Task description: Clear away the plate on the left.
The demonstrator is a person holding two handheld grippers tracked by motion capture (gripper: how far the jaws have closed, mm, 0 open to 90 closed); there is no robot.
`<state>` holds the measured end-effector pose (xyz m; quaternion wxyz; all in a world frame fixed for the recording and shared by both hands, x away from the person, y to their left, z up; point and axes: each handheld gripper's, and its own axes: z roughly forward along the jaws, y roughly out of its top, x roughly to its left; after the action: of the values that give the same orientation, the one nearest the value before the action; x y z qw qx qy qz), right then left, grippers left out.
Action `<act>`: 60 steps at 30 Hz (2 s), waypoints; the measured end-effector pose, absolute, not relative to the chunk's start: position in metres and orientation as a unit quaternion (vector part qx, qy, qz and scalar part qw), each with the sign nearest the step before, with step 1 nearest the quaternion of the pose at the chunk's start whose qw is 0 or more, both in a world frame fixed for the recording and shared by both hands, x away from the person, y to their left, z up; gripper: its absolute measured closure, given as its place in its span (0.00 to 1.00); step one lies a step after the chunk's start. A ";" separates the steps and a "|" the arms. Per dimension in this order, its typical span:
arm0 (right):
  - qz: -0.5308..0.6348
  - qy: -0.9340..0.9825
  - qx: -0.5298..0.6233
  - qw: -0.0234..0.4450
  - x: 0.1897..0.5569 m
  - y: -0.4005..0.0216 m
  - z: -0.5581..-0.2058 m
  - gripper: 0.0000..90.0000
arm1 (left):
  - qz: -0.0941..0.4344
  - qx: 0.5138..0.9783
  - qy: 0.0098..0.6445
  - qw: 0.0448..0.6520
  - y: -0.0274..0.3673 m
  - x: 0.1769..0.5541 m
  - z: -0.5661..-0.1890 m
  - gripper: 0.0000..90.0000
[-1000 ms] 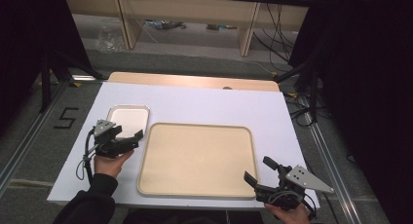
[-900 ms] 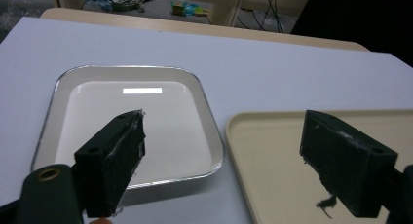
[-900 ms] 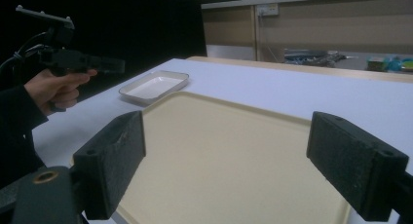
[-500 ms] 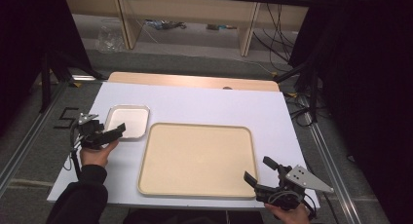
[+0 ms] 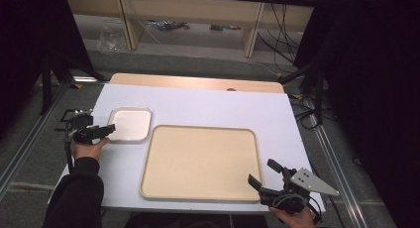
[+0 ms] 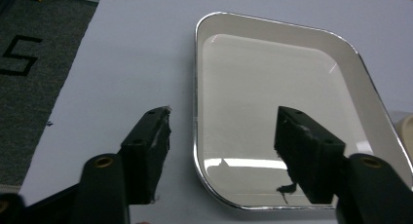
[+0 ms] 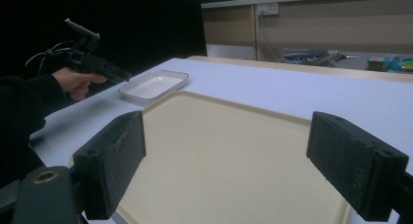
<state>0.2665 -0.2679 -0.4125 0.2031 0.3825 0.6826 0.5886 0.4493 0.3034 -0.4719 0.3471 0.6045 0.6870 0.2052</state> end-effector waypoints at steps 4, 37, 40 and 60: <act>0.594 0.679 0.381 0.205 0.267 -0.268 -0.413 0.17 | 0.205 0.617 0.684 0.332 0.305 0.456 -0.474 0.51; 0.584 0.687 0.380 0.205 0.266 -0.269 -0.412 0.17 | 0.159 0.603 0.689 0.369 0.322 0.483 -0.486 0.98; 0.581 0.690 0.384 0.198 0.265 -0.269 -0.411 0.17 | 0.160 0.596 0.690 0.379 0.322 0.482 -0.484 0.98; 0.583 0.684 0.390 0.200 0.265 -0.271 -0.410 0.17 | 0.146 0.546 0.695 0.444 0.326 0.472 -0.468 0.98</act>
<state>0.2652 -0.2709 -0.4103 0.2000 0.3897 0.6841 0.5833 0.4719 0.3256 -0.4684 0.4445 0.5460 0.6950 0.1458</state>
